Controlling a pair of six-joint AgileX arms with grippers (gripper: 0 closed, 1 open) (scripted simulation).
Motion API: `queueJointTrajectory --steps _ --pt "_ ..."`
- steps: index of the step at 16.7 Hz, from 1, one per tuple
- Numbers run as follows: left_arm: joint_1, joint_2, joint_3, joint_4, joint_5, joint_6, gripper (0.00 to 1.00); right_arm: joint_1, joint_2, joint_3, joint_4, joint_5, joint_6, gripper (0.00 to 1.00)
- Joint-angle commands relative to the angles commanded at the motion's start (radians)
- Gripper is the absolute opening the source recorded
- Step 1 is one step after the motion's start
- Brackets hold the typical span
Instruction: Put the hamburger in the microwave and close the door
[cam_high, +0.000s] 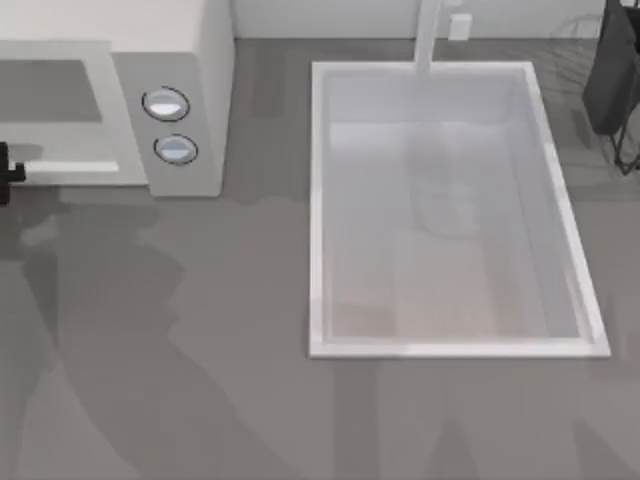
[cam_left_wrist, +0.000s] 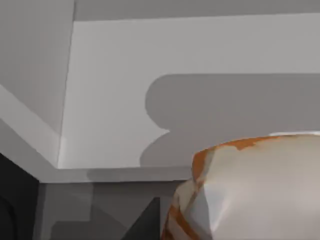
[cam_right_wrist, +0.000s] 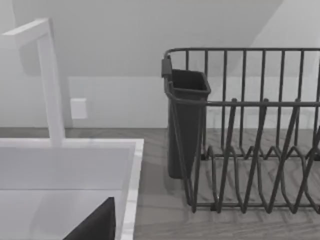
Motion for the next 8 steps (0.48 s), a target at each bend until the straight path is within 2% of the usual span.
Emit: queueJointTrajectory --steps 4,8 --pt "-0.028 0.079 -0.109 0.427 0.022 -0.081 0.0 0.0 0.0 0.0 0.0 0.0 0.0 1.0" --pt "-0.047 0.125 -0.2 0.697 0.028 -0.128 0.0 0.0 0.0 0.0 0.0 0.0 0.0 1.0"
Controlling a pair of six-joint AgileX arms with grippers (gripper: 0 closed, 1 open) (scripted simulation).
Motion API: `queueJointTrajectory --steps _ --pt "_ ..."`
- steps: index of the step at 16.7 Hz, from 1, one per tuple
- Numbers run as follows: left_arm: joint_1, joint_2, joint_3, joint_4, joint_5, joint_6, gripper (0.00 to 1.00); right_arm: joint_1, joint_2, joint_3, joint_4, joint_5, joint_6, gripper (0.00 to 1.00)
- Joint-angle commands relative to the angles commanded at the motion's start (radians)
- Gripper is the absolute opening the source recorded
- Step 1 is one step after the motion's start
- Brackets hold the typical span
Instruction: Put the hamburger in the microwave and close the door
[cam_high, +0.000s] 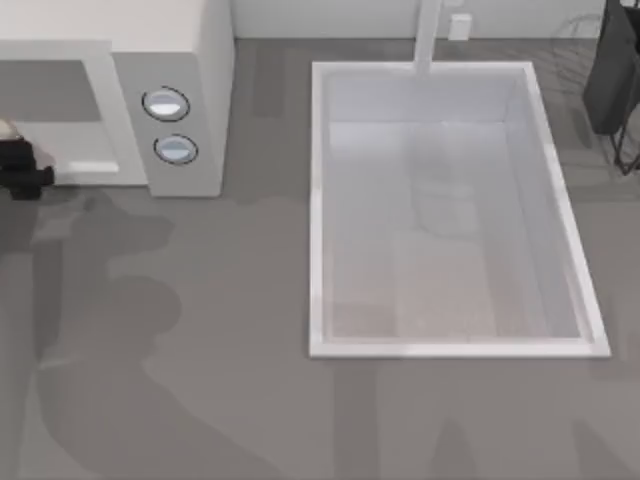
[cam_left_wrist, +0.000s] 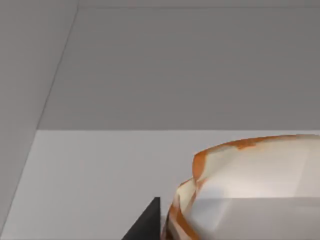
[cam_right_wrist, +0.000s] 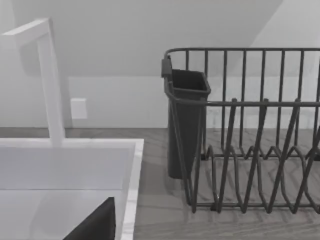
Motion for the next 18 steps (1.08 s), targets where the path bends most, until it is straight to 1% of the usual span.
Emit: queueJointTrajectory --steps 3,10,14,18 --pt "-0.007 0.015 -0.035 0.092 -0.001 -0.012 0.0 0.0 0.0 0.0 0.0 0.0 0.0 1.0" --pt "-0.001 0.017 -0.029 0.095 -0.003 -0.009 0.0 0.0 0.0 0.0 0.0 0.0 0.0 1.0" --pt "0.002 0.053 0.057 0.046 -0.013 0.004 0.0 0.0 0.0 0.0 0.0 0.0 0.0 1.0" --pt "-0.002 0.129 0.214 -0.049 -0.025 0.009 0.0 0.0 0.0 0.0 0.0 0.0 0.0 1.0"
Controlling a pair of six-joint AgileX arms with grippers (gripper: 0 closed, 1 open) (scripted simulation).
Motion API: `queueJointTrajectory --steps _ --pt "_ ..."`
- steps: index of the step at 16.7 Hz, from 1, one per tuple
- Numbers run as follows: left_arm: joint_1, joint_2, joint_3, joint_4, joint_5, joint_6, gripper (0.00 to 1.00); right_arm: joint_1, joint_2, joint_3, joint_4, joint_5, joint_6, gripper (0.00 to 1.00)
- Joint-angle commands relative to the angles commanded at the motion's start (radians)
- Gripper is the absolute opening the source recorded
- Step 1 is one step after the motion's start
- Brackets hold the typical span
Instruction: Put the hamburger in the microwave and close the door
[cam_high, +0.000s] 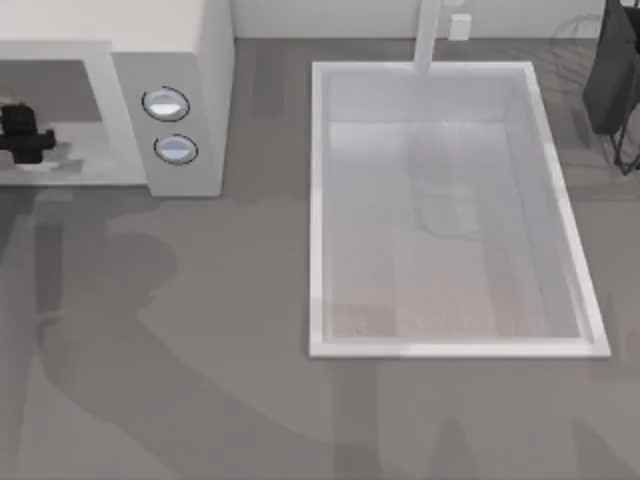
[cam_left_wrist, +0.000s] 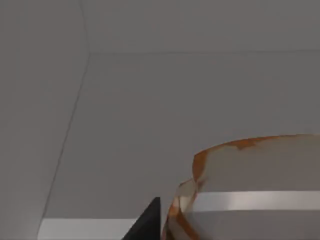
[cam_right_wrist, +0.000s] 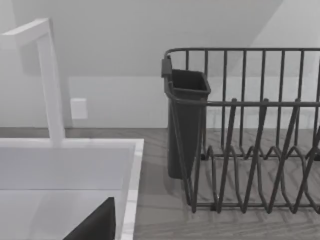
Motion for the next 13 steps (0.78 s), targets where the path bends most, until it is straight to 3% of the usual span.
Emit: queueJointTrajectory --steps 6,13 --pt "-0.028 0.139 0.255 -0.129 -0.014 -0.026 0.0 0.0 0.0 0.0 0.0 0.0 0.0 1.0" --pt "-0.069 0.285 0.475 -0.145 -0.03 -0.048 0.0 0.0 0.0 0.0 0.0 0.0 0.0 1.0"
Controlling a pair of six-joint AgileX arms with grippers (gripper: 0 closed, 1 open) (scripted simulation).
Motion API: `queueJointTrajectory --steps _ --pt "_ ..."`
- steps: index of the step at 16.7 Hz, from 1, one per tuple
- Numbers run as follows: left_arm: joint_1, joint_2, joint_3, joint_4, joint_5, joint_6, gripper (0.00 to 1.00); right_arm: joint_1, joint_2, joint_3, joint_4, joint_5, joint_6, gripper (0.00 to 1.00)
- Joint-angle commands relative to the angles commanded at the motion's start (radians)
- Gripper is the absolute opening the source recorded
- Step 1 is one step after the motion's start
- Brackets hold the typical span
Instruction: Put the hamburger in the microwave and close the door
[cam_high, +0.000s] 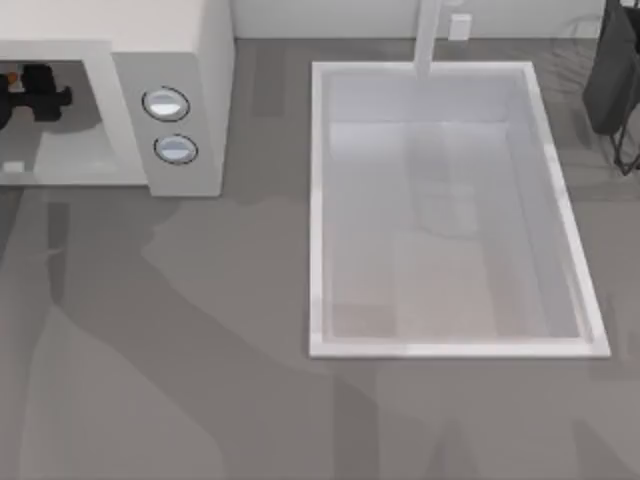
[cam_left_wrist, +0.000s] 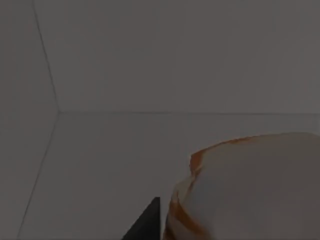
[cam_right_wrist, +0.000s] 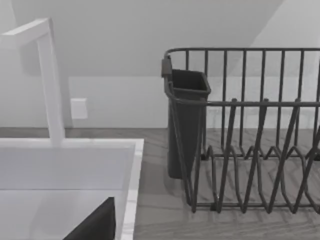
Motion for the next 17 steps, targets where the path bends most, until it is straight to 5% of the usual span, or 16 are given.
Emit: queueJointTrajectory --steps 6,17 --pt "-0.004 0.026 0.002 -0.007 -0.003 0.001 0.0 0.0 0.0 0.0 0.0 0.0 0.0 1.0" --pt "-0.004 0.026 0.002 -0.007 -0.003 0.001 0.83 0.0 0.0 0.0 0.0 0.0 0.0 1.0"
